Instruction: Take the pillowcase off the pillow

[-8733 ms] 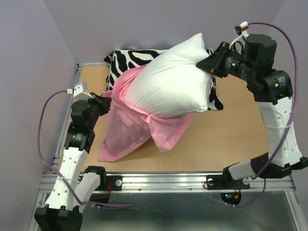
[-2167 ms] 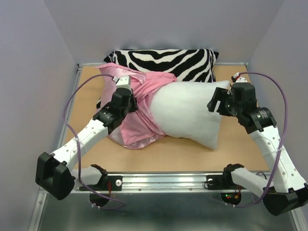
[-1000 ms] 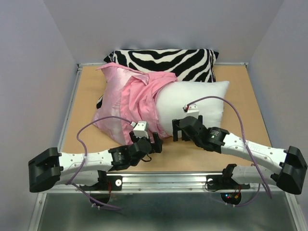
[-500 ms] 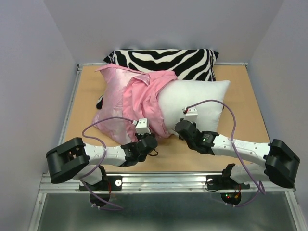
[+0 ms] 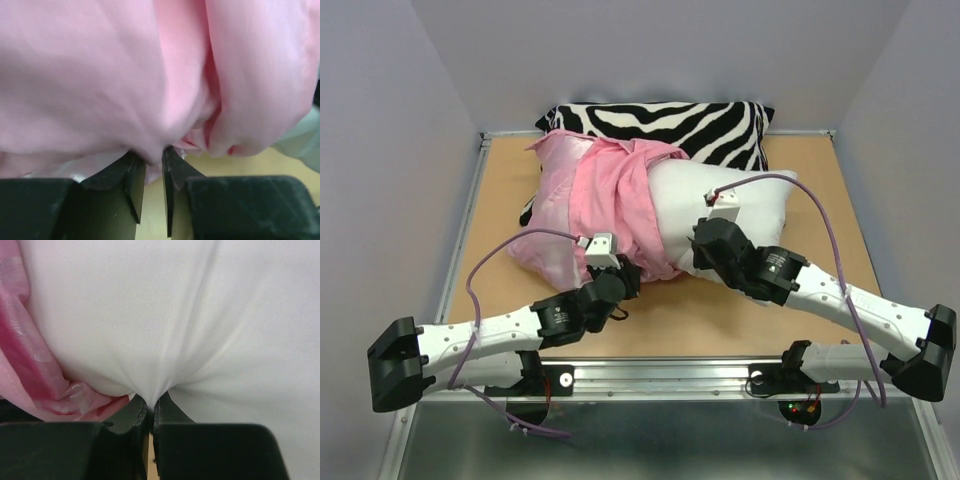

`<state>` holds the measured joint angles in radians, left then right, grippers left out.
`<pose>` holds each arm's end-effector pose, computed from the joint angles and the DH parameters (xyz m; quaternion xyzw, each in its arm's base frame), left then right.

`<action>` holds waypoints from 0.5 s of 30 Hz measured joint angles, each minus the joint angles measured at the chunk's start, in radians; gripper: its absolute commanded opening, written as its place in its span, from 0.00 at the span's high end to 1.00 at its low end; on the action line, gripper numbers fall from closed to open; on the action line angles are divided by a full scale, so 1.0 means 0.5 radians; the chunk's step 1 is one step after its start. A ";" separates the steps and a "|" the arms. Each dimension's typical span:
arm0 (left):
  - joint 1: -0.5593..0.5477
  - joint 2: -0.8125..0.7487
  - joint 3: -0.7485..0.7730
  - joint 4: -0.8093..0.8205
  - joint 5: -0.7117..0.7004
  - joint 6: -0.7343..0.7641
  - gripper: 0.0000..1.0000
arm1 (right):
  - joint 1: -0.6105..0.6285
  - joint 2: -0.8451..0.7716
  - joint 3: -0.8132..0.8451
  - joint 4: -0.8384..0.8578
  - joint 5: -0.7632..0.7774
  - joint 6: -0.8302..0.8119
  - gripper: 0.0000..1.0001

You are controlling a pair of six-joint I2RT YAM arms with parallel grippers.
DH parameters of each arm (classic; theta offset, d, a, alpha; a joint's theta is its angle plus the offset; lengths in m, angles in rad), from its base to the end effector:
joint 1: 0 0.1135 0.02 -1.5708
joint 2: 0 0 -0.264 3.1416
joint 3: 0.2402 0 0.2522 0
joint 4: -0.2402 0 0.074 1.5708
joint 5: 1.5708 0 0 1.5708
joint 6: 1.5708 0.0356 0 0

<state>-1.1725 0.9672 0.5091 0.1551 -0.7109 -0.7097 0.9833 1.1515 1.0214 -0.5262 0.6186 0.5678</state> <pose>0.1039 -0.1871 0.2462 -0.0274 0.7825 -0.2836 0.5536 0.1529 0.1923 0.3195 -0.0448 0.8640 0.0994 0.4915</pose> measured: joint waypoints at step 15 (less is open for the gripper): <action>-0.225 0.101 0.245 -0.356 0.076 0.144 0.33 | 0.000 0.105 0.461 -0.419 -0.104 -0.063 0.99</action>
<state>-1.2850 1.0180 0.6315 -0.0227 -0.6727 -0.6376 0.9833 1.2041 1.2518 -0.7357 0.5667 0.5362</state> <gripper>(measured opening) 0.702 0.049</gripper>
